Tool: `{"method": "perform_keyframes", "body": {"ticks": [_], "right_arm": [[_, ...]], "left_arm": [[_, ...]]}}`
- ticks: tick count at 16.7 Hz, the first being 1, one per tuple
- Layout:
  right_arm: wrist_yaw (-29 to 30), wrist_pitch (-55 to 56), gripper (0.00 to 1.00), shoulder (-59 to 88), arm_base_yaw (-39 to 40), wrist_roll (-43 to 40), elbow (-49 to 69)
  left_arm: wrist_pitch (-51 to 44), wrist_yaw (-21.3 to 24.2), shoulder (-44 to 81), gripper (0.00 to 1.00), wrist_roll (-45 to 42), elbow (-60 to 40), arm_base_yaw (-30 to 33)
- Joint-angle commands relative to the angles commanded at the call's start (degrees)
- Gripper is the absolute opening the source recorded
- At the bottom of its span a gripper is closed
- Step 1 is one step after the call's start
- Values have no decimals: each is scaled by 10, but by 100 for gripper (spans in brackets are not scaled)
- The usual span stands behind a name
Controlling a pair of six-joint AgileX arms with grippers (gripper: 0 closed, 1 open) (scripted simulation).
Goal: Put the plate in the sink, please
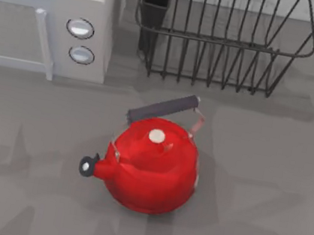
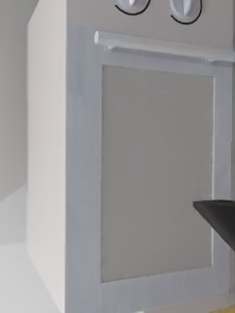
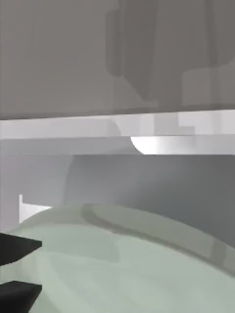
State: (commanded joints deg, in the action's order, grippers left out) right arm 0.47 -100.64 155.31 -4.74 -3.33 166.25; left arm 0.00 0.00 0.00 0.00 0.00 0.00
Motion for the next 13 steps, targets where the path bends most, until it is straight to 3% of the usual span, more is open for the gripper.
{"method": "perform_keyframes", "body": {"ticks": [8,13], "right_arm": [[0,0,98,0,0,0,0],[0,0,100,0,0,0,0]], "left_arm": [[0,0,0,100,0,0,0],[0,0,0,100,0,0,0]]}}
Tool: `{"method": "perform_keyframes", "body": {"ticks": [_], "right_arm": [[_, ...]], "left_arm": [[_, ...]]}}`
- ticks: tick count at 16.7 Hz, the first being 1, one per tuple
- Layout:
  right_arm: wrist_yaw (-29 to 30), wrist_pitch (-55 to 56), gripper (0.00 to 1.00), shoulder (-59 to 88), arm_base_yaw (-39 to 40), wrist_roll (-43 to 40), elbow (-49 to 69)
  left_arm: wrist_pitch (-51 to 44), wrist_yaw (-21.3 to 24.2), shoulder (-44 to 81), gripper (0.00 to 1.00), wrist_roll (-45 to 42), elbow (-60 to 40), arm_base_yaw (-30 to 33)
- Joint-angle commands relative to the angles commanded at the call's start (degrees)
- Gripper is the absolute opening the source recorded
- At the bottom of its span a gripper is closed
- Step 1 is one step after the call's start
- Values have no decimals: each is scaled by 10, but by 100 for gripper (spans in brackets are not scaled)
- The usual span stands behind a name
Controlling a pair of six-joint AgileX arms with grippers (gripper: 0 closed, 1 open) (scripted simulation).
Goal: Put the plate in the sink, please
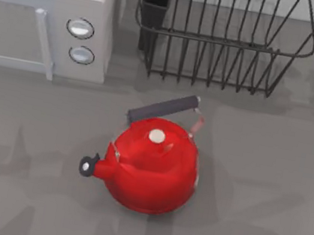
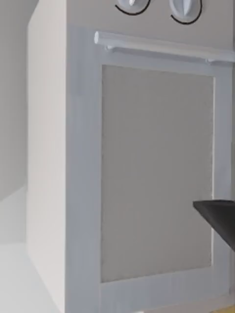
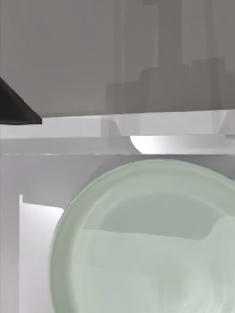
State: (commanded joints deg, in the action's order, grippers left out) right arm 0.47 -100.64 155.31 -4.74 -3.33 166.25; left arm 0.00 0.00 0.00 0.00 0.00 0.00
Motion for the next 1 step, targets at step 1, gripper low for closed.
{"method": "perform_keyframes", "body": {"ticks": [1], "right_arm": [[0,0,100,0,0,0,0]], "left_arm": [[0,0,0,100,0,0,0]]}}
